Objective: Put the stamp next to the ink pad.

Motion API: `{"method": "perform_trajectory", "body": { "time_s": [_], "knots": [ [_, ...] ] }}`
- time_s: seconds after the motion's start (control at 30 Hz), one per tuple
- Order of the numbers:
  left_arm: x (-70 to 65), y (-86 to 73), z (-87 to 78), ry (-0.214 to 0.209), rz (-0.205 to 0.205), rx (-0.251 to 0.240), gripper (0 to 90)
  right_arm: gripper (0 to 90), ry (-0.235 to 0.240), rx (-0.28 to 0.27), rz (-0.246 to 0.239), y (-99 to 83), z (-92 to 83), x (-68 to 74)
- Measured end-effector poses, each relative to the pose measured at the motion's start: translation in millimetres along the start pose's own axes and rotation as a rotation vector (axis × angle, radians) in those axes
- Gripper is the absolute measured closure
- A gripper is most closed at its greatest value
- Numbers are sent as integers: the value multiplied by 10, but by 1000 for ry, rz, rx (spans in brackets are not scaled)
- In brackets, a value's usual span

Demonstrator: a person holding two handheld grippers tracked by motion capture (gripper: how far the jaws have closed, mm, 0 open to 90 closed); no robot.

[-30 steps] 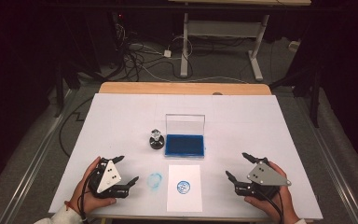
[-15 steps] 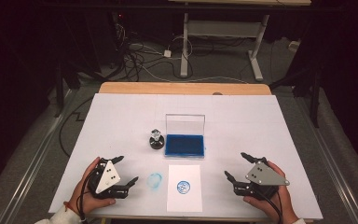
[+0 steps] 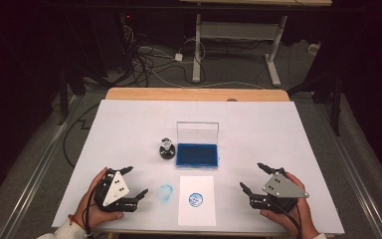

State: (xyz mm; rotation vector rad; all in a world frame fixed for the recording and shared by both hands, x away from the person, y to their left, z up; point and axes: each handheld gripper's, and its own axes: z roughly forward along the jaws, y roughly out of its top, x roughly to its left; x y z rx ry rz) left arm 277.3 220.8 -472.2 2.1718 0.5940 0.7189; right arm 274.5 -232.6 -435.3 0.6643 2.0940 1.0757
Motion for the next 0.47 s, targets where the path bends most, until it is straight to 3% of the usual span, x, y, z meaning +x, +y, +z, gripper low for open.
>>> {"method": "perform_trajectory", "body": {
  "time_s": [0.47],
  "knots": [
    [31,12,64,-20,-14,15,162,229,11,9,11,-25,24,-24]
  ]
}}
